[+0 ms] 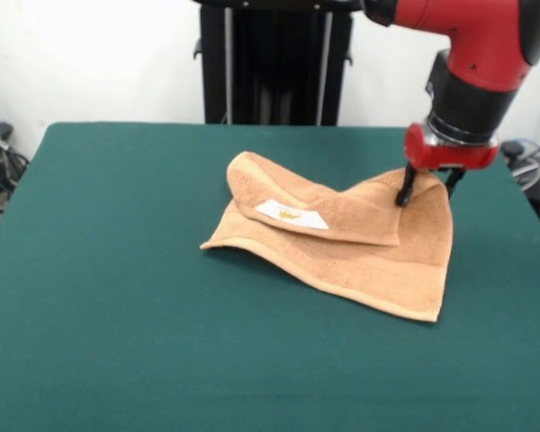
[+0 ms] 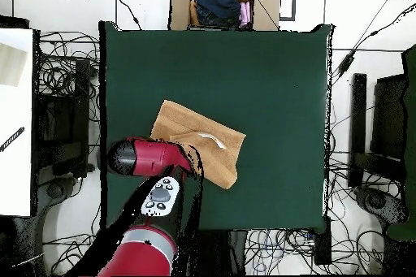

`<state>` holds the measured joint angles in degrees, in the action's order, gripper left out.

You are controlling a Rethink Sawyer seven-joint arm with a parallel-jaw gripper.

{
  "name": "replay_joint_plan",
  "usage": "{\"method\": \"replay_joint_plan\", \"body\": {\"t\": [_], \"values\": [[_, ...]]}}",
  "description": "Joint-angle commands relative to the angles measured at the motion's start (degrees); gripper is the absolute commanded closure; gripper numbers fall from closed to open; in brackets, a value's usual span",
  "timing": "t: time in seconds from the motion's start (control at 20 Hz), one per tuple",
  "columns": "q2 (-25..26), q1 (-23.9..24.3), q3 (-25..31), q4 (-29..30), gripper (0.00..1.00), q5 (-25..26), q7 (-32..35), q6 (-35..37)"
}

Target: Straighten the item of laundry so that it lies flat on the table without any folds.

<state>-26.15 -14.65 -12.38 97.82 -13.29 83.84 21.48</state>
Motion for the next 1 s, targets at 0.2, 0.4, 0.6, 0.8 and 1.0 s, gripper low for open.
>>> {"method": "replay_joint_plan", "body": {"t": [0.2, 0.4, 0.6, 0.8, 1.0], "values": [[2.3, -2.8, -0.8, -2.7, 0.0, -4.1, 18.7, -1.0], [2.6, -4.1, -0.9, -2.8, 0.0, -5.0, 19.9, -2.2], [1.6, -1.8, 2.2, -1.2, 0.0, -5.3, 17.4, -4.2], [1.4, 2.5, 5.8, -0.4, 0.0, -4.1, 13.6, -6.1], [0.8, 3.2, 5.7, -0.4, 0.0, -4.2, 13.7, -4.7]]}}
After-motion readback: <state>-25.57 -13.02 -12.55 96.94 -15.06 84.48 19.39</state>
